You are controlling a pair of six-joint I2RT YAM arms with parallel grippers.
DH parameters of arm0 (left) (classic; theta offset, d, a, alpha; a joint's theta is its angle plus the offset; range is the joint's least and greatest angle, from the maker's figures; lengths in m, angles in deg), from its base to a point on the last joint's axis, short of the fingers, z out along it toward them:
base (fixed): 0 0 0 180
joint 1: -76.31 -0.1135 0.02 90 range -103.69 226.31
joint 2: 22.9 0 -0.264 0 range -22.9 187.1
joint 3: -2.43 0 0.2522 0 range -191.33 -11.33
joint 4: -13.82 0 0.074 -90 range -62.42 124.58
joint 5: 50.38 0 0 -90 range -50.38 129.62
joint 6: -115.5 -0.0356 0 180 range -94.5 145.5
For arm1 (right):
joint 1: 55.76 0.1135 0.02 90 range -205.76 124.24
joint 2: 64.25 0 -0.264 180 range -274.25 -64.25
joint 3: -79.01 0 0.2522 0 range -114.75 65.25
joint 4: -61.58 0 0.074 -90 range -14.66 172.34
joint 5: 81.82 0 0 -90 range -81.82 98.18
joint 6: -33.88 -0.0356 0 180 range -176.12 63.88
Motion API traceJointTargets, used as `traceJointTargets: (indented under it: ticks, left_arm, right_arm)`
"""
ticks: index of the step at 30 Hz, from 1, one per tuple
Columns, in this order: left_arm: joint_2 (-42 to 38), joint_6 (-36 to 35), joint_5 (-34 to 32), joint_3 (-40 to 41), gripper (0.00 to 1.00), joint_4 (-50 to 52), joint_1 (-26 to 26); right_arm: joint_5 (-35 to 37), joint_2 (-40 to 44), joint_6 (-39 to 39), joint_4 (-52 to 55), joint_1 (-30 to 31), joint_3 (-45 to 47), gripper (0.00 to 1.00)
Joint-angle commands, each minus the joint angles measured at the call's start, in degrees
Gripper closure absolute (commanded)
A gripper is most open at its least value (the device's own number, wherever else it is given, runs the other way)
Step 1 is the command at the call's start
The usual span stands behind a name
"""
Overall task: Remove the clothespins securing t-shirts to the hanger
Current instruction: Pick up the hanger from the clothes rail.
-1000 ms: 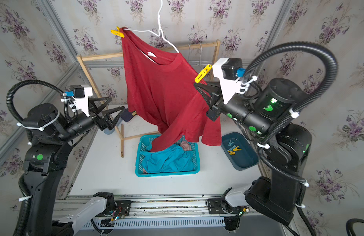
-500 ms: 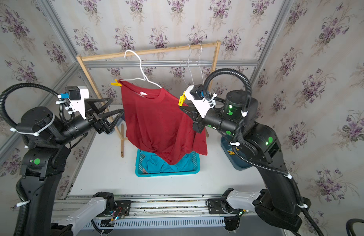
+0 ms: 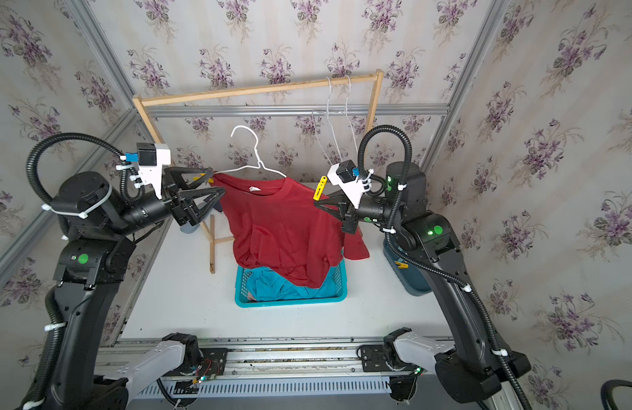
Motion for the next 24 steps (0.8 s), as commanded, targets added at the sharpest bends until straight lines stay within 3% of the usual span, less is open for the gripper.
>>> traceJointTargets:
  ticks: [1,11,16,21,22,24]
  left_arm:
    - [2.02,0.9,3.46,-1.09,0.2,-5.45,1.58]
    - [6.95,-4.57,2.91,-1.99,0.27,-5.58,10.94]
    - [8.08,-4.24,2.5,-1.22,0.41,-5.58,11.5]
    - [8.86,-3.92,4.09,-1.29,0.61,-5.58,11.99]
    - [8.99,-3.8,4.52,-1.31,0.69,-5.56,12.03]
    - [8.78,-3.73,4.92,-1.1,0.95,-5.58,12.03]
  right_arm:
    - [-7.82,0.29,0.46,-5.88,-0.15,1.84,1.0]
    - [-10.75,-1.31,1.13,-4.44,-0.24,5.13,1.0]
    - [-13.21,-1.97,0.19,-5.54,-0.41,5.48,1.0]
    - [-14.74,-3.02,-0.3,-6.59,-0.59,5.94,1.0]
    - [-14.76,-3.15,-0.62,-7.02,-0.59,6.05,1.0]
    - [-14.63,-3.33,-1.22,-8.06,-0.8,6.66,1.0]
